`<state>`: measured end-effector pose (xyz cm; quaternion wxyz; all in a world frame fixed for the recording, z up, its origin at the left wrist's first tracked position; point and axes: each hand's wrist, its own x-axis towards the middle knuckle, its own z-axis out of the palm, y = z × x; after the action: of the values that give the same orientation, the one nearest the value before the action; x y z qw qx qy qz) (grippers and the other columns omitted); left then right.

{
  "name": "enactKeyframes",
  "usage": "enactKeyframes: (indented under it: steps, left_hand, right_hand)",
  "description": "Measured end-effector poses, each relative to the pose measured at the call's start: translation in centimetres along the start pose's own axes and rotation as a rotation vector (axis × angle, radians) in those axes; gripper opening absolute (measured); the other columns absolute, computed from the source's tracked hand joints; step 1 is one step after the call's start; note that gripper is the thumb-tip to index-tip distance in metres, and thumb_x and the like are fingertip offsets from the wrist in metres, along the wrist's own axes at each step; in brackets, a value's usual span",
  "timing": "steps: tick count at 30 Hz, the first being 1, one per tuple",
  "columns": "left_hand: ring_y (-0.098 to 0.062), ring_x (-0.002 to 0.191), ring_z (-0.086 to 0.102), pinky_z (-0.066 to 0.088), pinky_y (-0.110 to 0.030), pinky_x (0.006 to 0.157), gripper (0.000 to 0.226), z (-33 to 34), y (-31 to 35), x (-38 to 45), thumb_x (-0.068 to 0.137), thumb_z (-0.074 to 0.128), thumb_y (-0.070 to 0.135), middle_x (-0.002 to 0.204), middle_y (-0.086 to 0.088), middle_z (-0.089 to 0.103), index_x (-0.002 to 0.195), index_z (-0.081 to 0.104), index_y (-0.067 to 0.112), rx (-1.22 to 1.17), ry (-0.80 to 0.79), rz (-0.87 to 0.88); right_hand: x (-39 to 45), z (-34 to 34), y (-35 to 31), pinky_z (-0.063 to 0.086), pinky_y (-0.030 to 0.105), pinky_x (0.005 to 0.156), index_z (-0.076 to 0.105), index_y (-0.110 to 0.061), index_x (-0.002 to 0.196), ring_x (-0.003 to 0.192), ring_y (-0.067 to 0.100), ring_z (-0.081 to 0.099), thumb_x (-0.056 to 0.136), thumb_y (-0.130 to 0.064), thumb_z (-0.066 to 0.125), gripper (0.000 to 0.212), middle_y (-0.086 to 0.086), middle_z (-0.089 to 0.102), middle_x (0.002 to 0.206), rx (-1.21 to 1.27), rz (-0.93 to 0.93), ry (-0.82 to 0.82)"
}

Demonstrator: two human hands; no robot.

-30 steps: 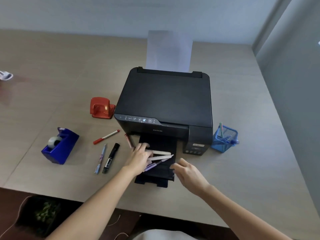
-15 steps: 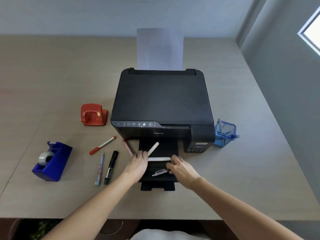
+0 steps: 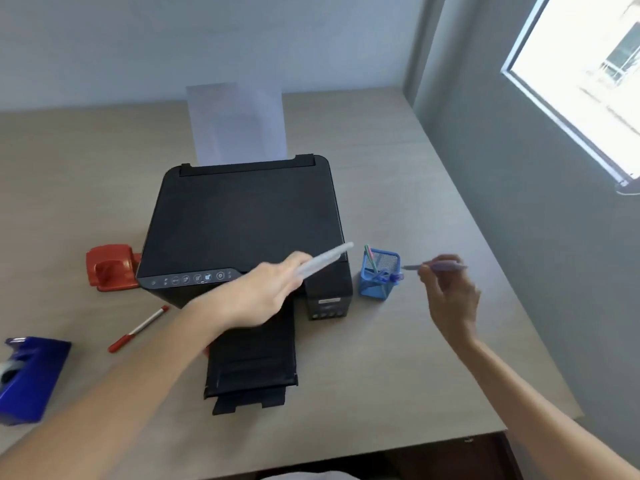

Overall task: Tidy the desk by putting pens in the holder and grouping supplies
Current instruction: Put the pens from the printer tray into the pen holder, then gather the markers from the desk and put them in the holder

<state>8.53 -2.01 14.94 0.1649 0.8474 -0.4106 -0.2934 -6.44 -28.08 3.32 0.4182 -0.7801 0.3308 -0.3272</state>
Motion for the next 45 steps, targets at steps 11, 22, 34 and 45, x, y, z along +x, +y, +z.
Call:
enactKeyframes:
  steps: [11, 22, 34, 45]
  left_hand:
    - [-0.014, 0.050, 0.039, 0.031, -0.024, 0.043, 0.025, 3.3, 8.8, 18.4, 0.093, 0.050, -0.001, 0.075, -0.004, 0.049, 0.114, 0.063, 0.002, 0.488, -0.229, -0.265]
    - [-0.036, 0.092, 0.065, 0.050, -0.035, 0.070, 0.024, 4.0, 7.3, 16.2, 0.097, 0.056, 0.020, 0.102, -0.020, 0.065, 0.106, 0.061, -0.002, 0.146, 0.158, -0.122]
    - [-0.014, 0.080, 0.065, 0.053, -0.032, 0.070, 0.015, 6.6, -19.9, -8.8, 0.097, 0.050, 0.019, 0.090, 0.003, 0.068, 0.096, 0.065, 0.019, -0.156, 0.810, -0.443]
    - [-0.034, 0.124, 0.045, 0.043, -0.041, 0.097, 0.033, 6.9, -34.7, -6.1, 0.094, 0.046, 0.001, 0.134, -0.017, 0.047, 0.127, 0.045, 0.004, 0.093, 0.272, -0.692]
  right_hand:
    - [6.7, 2.8, 3.1, 0.052, 0.030, 0.072, 0.066, -0.013, 0.091, 0.075, 0.024, 0.067, 0.083, -0.015, 0.060, 0.009, 0.008, 0.073, 0.081, -0.064, 0.209, -0.273]
    - [6.6, 3.5, -1.7, 0.047, 0.027, 0.074, 0.062, -0.010, 0.103, 0.087, 0.023, 0.066, 0.089, -0.014, 0.057, 0.015, 0.008, 0.069, 0.101, -0.038, 0.011, -0.229]
    - [-9.0, 18.7, -17.9, 0.040, 0.011, 0.063, 0.063, -0.006, 0.090, 0.068, 0.004, 0.051, 0.091, -0.010, 0.058, 0.006, 0.000, 0.059, 0.084, 0.138, -0.668, -0.615]
    - [-19.3, 34.5, -13.8, 0.047, 0.040, 0.097, 0.028, -0.005, 0.144, 0.129, 0.036, 0.044, 0.089, 0.009, 0.039, 0.058, 0.018, 0.031, 0.150, -0.775, -0.478, -1.231]
